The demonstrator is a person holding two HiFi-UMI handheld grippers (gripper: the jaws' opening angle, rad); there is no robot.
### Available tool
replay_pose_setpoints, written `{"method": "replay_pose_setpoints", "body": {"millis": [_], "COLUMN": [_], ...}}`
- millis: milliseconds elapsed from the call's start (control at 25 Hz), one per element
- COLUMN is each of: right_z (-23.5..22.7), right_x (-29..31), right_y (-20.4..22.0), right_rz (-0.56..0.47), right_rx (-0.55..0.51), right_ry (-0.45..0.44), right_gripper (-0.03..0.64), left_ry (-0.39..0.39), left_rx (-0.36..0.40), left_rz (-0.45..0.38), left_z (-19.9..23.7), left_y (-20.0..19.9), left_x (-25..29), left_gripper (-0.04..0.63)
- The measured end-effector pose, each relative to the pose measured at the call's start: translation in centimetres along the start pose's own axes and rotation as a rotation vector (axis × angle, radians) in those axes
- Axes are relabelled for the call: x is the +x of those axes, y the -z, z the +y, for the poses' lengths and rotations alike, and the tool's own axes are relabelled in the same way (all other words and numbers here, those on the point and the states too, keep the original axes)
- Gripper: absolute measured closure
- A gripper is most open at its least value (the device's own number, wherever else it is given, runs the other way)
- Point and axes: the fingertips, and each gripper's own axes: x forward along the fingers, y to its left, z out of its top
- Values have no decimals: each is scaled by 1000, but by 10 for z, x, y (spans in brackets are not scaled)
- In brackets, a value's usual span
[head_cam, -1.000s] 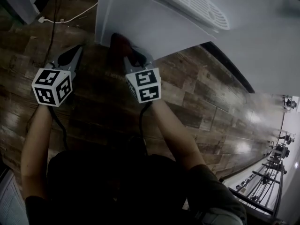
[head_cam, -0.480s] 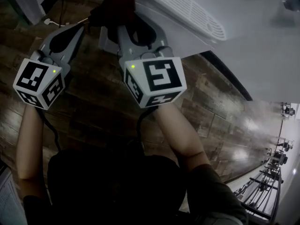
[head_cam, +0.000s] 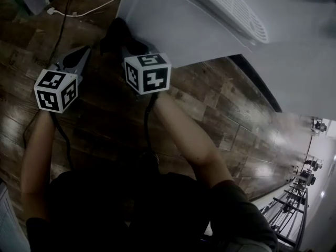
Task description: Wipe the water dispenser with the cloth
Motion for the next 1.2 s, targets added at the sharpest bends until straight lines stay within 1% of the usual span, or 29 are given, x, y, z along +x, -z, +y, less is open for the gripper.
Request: {"method": "replay_pose_setpoints", "body": {"millis": [160,240,320,400,480,560,680,760,840,1040,1200], "right_z": [-5,-6,-1,11,21,20,18,17,19,27,25], "right_x": [25,31,34,40,46,51,55,48,37,7,-19], "right_y": [46,60,66,67,65,62,54,46,31,-27,-73], "right_rz": [141,180,186,193,193,181,167,149,109,-16,-73], "right_rx": [-33,-21,-6,18,47,39,-5,-8,5,31,80], "right_ry": [5,4,-15,-55,-83,-71,-61,-54,-46,-29,-3], "right_gripper": [552,552,552,552,551,551,551,551,551,551,551], "left_ry": [-43,-53,-49,-45,-41,-28,-6,5,11,20,-1], "left_rx": [-32,-41,-27,-13,-13,-12,2,5,15,52,49], "left_rz": [62,73,75,77,87,103,109,91,57,-26,-84], "left_z": [11,14,13,12,10,5,-2,-7,-10,-12,-10], "left_y": [28,31,30,29,32,37,36,26,8,-49,-102], "left_x": [4,4,1,0,0,0,-3,-5,-10,-25,-46], "left_gripper": [577,577,577,577,577,577,577,577,577,576,577]}}
